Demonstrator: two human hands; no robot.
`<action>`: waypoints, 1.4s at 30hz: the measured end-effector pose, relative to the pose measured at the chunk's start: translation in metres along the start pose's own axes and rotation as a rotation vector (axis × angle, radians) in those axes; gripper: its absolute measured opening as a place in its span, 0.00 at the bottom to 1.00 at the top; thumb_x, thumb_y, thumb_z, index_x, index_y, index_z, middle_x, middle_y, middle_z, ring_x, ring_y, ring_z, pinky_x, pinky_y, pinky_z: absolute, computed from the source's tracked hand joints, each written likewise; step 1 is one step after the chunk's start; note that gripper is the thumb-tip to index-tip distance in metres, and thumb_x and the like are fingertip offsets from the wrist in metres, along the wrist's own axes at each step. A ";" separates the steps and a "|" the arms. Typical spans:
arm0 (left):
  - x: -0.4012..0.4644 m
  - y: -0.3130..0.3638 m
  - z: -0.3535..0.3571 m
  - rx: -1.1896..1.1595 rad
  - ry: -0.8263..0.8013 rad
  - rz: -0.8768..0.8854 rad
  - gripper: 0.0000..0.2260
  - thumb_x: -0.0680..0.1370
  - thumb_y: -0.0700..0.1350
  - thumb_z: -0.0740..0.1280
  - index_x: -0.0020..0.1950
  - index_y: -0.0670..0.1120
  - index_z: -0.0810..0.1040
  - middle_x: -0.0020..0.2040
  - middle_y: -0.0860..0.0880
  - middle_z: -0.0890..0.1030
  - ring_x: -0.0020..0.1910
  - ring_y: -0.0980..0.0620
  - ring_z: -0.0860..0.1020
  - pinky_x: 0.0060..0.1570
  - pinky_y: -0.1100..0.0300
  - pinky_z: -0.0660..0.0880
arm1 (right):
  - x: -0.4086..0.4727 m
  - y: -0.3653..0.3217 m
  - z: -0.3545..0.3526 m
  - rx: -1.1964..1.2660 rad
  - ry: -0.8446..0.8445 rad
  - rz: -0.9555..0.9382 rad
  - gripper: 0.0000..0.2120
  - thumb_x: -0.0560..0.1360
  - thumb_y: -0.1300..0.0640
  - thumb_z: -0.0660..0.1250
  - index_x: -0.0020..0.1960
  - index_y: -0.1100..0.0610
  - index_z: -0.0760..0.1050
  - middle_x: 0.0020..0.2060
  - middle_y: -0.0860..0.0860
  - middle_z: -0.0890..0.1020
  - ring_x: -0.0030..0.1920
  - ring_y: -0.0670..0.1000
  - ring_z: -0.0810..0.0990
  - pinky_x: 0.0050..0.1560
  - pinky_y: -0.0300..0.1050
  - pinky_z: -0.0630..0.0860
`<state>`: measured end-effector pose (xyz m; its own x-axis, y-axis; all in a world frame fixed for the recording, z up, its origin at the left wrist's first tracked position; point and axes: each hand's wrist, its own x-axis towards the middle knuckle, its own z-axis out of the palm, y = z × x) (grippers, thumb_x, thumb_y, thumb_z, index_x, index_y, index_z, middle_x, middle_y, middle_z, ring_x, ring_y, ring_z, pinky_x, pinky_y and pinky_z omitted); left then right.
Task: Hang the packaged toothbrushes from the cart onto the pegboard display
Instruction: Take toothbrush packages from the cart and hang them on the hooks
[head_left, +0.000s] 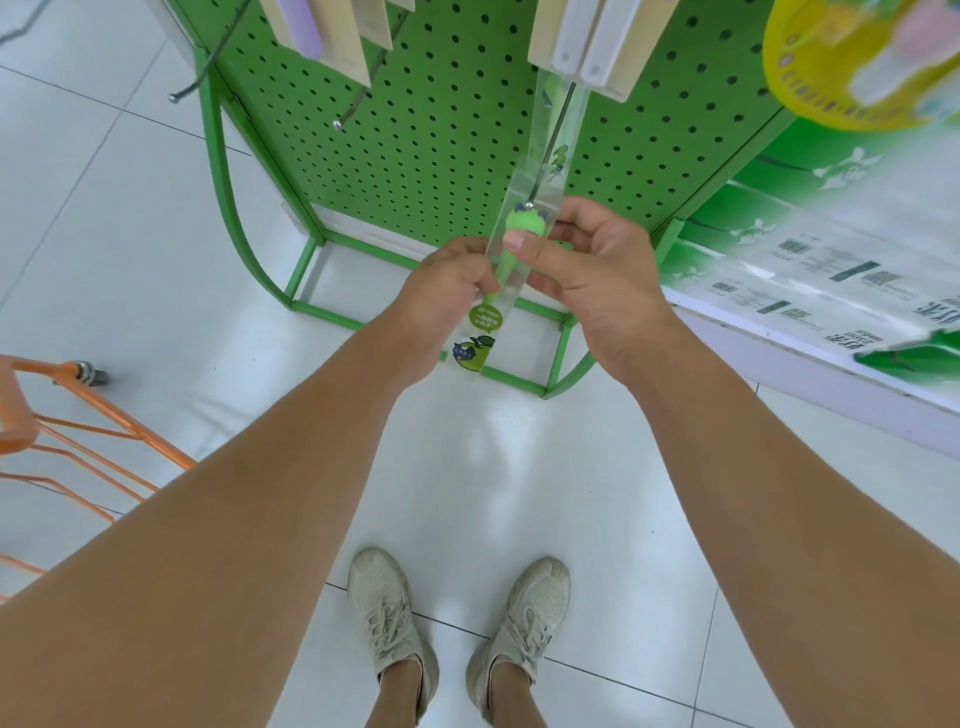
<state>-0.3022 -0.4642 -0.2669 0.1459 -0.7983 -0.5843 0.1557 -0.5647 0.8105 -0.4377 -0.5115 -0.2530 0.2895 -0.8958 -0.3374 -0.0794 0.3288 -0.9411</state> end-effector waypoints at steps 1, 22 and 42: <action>0.002 0.001 0.000 0.012 0.017 -0.002 0.10 0.75 0.33 0.61 0.50 0.47 0.76 0.41 0.53 0.79 0.38 0.58 0.74 0.42 0.59 0.67 | 0.003 -0.001 0.000 -0.021 -0.001 -0.010 0.15 0.71 0.63 0.78 0.56 0.57 0.81 0.52 0.60 0.84 0.55 0.61 0.84 0.55 0.57 0.83; 0.011 -0.003 -0.003 0.108 0.107 0.016 0.17 0.81 0.42 0.64 0.70 0.50 0.74 0.67 0.51 0.77 0.67 0.52 0.73 0.72 0.50 0.68 | 0.081 -0.016 0.004 -0.238 0.221 -0.163 0.13 0.69 0.59 0.80 0.50 0.56 0.80 0.45 0.49 0.85 0.42 0.42 0.82 0.42 0.36 0.79; -0.005 -0.012 -0.008 0.038 0.152 -0.020 0.11 0.81 0.42 0.64 0.63 0.51 0.77 0.59 0.52 0.80 0.59 0.54 0.78 0.61 0.53 0.77 | 0.078 -0.010 -0.011 -0.418 0.380 -0.110 0.27 0.74 0.50 0.77 0.69 0.57 0.74 0.65 0.50 0.79 0.64 0.46 0.76 0.66 0.42 0.74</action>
<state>-0.2975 -0.4517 -0.2738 0.2898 -0.7473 -0.5980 0.1235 -0.5903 0.7976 -0.4253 -0.5880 -0.2699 -0.0398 -0.9880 -0.1494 -0.4610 0.1508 -0.8745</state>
